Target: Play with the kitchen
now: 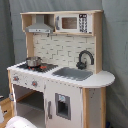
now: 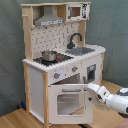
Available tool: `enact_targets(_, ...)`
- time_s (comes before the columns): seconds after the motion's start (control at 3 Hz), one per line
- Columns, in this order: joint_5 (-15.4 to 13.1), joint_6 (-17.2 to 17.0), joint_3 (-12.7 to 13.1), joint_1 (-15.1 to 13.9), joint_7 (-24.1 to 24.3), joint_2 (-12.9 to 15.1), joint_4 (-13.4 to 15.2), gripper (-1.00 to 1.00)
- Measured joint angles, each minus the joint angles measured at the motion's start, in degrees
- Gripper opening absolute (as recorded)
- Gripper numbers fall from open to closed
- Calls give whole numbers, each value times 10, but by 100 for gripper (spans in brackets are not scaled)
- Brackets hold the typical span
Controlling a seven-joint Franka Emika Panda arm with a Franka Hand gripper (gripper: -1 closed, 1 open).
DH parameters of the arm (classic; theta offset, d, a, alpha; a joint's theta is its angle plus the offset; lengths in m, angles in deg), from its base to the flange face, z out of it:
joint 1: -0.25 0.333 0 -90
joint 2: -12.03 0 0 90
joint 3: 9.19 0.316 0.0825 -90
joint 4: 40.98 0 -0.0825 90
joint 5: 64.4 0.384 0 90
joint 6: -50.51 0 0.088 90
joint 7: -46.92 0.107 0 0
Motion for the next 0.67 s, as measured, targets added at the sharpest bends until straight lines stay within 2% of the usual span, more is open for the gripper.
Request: enact_targets(0.67, 0, -6, 10, -25, 112, 0, 6, 100)
